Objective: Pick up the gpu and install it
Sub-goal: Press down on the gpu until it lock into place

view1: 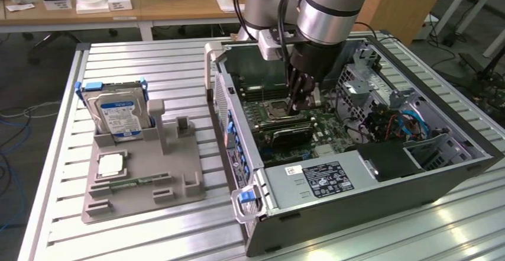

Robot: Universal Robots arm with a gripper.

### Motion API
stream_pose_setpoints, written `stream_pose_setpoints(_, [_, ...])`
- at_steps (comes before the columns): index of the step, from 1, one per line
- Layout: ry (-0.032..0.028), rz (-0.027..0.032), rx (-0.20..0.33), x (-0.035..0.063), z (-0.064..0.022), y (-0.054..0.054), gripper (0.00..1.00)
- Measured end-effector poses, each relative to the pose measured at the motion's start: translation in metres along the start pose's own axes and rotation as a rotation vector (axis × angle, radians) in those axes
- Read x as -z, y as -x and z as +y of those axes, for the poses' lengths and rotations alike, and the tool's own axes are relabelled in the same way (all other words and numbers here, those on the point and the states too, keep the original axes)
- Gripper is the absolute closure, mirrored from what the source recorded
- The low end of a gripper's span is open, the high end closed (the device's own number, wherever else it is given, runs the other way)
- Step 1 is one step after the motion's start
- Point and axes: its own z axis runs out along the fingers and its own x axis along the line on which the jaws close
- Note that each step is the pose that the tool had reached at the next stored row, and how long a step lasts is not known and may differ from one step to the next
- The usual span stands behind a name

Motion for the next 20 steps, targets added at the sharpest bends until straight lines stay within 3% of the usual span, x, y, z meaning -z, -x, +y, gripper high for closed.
stream_pose_setpoints(20, [0.0001,0.0001,0.0,-0.0057,0.0,-0.0004,0.89])
